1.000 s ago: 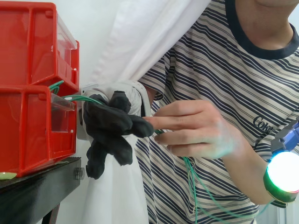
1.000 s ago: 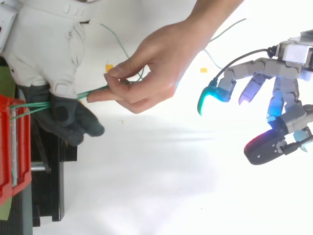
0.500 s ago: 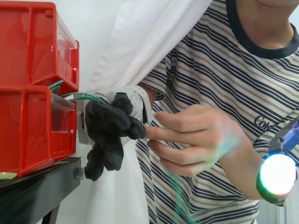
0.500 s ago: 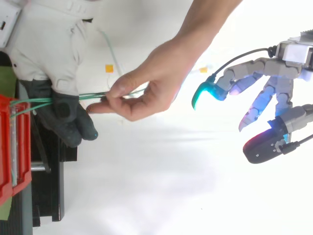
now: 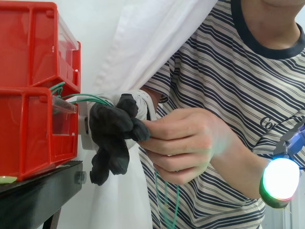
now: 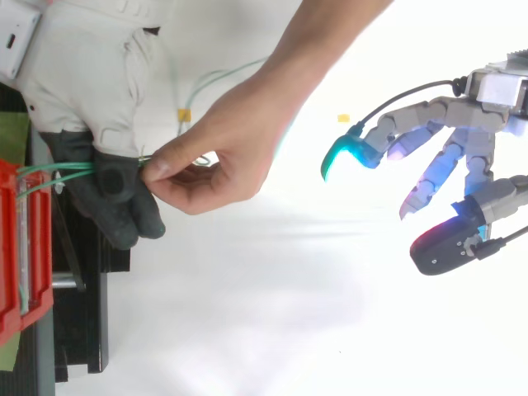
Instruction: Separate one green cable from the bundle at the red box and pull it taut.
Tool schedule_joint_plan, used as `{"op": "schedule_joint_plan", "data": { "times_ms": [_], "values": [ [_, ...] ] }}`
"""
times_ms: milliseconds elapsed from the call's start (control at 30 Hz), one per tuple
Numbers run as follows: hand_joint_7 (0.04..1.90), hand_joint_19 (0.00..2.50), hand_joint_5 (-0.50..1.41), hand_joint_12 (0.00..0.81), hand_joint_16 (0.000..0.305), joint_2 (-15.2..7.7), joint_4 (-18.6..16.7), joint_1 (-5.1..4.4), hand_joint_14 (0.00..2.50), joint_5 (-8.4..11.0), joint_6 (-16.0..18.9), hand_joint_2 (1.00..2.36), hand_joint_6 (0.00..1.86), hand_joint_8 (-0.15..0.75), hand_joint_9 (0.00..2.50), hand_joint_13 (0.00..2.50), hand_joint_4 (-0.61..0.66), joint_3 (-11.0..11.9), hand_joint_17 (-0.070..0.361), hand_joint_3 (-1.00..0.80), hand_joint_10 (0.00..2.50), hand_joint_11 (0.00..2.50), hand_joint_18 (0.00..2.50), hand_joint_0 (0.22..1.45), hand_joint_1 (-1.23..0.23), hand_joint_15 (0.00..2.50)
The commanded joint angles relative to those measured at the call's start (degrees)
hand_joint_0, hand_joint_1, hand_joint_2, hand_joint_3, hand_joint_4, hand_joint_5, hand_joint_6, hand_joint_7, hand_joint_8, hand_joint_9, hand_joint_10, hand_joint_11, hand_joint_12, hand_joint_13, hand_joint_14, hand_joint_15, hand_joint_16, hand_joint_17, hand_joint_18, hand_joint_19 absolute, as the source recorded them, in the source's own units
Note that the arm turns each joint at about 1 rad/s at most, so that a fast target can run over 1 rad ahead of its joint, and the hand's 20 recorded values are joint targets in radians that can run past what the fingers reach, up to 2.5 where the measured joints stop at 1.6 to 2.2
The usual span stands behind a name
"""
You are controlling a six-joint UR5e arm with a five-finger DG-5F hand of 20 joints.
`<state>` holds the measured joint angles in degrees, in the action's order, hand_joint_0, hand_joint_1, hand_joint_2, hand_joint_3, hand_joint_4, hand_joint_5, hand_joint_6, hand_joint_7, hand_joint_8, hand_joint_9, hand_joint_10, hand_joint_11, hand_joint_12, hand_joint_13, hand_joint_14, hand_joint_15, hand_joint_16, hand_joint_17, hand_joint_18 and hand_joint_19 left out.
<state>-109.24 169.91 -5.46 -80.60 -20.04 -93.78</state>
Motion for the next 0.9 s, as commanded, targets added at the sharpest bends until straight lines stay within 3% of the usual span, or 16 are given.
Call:
{"op": "schedule_joint_plan", "data": {
  "times_ms": [0,867],
  "values": [
    [0.59,0.33,-0.11,0.288,0.012,0.0,0.0,-0.07,0.00,0.00,0.0,1.00,0.50,0.231,1.69,1.11,0.38,0.0,0.027,-0.50,0.00,0.00,0.54,0.79,-0.71,0.00],
    [0.57,0.38,-0.12,0.278,0.012,0.0,0.0,0.02,0.00,0.00,0.0,1.00,0.50,0.210,1.63,1.12,0.35,0.0,0.028,-0.50,0.00,0.00,0.65,0.77,-0.70,0.00]
  ]
}}
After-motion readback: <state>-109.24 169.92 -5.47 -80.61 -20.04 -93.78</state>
